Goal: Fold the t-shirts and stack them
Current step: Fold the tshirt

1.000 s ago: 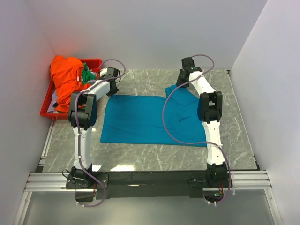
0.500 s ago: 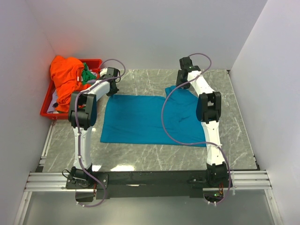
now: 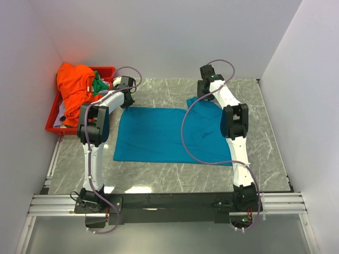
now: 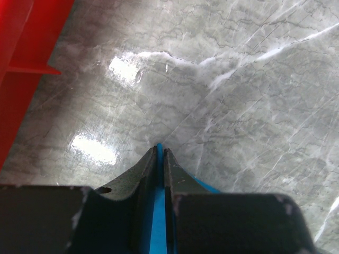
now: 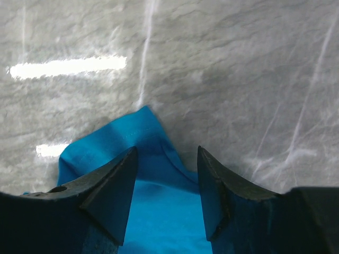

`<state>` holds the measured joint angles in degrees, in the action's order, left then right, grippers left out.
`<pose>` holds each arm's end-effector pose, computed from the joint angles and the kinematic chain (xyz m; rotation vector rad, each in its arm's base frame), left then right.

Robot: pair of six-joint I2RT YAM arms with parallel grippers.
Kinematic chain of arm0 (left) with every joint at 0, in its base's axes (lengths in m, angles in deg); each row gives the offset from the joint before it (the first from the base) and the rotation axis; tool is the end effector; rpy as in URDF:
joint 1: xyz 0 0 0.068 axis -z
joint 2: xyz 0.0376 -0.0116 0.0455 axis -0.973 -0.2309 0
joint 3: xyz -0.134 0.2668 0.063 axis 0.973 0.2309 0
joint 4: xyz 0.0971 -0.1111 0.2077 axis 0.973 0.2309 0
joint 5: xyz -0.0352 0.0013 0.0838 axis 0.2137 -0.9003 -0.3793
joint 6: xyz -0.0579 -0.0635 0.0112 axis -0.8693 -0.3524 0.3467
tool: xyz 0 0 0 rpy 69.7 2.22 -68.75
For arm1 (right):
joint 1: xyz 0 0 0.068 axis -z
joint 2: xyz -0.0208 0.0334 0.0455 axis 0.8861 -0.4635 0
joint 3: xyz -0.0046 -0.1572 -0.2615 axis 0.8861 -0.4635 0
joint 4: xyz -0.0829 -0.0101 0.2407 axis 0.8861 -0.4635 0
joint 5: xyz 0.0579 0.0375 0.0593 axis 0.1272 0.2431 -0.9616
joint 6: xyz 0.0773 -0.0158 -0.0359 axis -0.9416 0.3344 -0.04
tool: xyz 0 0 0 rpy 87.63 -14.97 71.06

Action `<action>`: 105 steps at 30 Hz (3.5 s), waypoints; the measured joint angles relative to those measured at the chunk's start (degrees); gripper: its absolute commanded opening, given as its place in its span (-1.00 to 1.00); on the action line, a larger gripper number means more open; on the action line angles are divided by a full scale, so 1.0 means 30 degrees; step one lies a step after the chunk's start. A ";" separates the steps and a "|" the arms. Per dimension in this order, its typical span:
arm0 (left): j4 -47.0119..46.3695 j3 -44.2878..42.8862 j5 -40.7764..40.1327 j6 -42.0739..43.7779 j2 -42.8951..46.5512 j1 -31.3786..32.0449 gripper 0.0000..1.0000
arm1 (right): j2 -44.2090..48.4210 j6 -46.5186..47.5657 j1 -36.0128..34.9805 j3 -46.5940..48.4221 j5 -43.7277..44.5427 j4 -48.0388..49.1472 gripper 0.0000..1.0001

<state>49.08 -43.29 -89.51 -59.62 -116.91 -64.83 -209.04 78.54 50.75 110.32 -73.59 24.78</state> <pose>0.5216 -0.0804 0.1584 -0.6963 2.3380 0.0951 0.5850 0.1095 0.1567 0.0302 2.5680 -0.0345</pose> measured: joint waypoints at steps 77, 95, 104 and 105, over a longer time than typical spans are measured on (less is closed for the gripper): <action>0.1202 0.5435 -0.0131 -0.0226 0.7031 0.0437 -0.99 | 1.8331 -0.4473 0.1596 -2.1777 0.1610 0.5748 -1.00; 0.1100 1.0047 -0.0663 -0.1792 1.0185 0.1260 -0.99 | 2.3278 -0.5144 0.1596 -2.7664 0.1545 0.6324 -1.00; 0.1166 1.1176 -0.0925 -0.2404 1.1183 0.1311 -0.99 | 2.4283 -0.5158 0.1974 -2.8392 0.1508 0.6441 -1.00; 0.1144 1.1249 -0.0933 -0.2455 1.1271 0.1311 -0.99 | 2.4480 -0.5158 0.2025 -2.8501 0.1501 0.6441 -1.00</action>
<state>52.51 -9.55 -92.31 -66.98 -83.09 -60.90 -135.61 63.07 56.82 24.81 -69.09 44.10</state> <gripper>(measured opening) 0.077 0.007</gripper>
